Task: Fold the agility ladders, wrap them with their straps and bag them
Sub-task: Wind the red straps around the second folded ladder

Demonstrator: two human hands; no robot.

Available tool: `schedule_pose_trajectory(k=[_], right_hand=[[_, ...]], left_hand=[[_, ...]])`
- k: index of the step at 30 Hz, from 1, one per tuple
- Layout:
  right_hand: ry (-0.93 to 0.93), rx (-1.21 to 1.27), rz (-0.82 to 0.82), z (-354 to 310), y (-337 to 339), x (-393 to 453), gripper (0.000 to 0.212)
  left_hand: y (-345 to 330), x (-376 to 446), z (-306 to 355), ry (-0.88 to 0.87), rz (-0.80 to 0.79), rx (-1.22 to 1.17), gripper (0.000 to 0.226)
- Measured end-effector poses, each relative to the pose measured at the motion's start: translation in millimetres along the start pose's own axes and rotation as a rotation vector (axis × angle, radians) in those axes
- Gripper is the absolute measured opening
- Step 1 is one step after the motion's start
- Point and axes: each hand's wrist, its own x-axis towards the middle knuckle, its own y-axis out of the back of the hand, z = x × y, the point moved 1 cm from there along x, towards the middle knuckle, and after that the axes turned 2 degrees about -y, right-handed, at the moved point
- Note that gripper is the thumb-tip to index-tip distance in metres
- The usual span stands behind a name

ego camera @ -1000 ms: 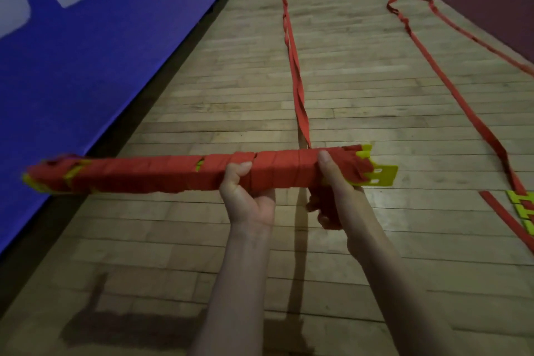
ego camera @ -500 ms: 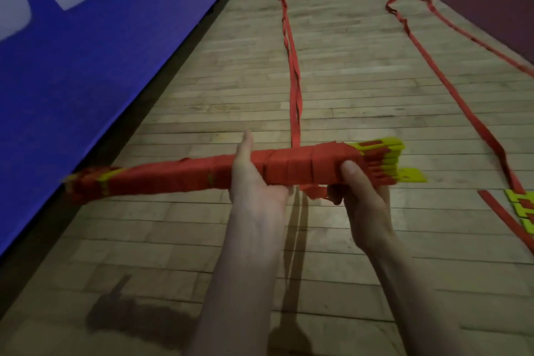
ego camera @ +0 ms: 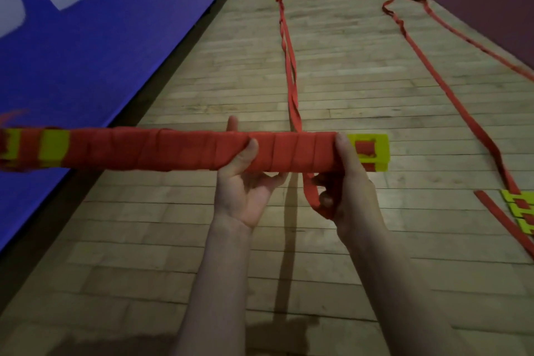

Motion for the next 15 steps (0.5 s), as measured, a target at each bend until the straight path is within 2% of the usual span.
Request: schedule_pose_trajectory(k=[3, 6, 9, 12, 15], right_hand=[[0.074, 0.127, -0.074, 0.6, -1.6, 0.7, 0.055], [0.153, 0.126, -0.178, -2.9, 1.2, 1.3, 0.053], [0.078, 0.026, -0.231, -11.7, 9.7, 5.9, 0.062], [-0.007, -0.084, -0.238, -18.5, 21.8, 9.6, 0.072], [-0.035, -0.058, -0.215, -15.8, 29.2, 12.5, 0.056]], left_hand=[[5.4, -2.7, -2.7, 0.023, -0.062, 0.027, 0.057], [14.3, -2.9, -1.8, 0.023, -0.142, 0.073, 0.073], [20.1, -1.0, -1.8, -0.01, -0.191, 0.103, 0.069], [25.8, -1.6, -6.4, -0.069, -0.343, 0.271, 0.068], [29.7, -5.3, -15.3, -0.084, -0.405, 0.331, 0.071]])
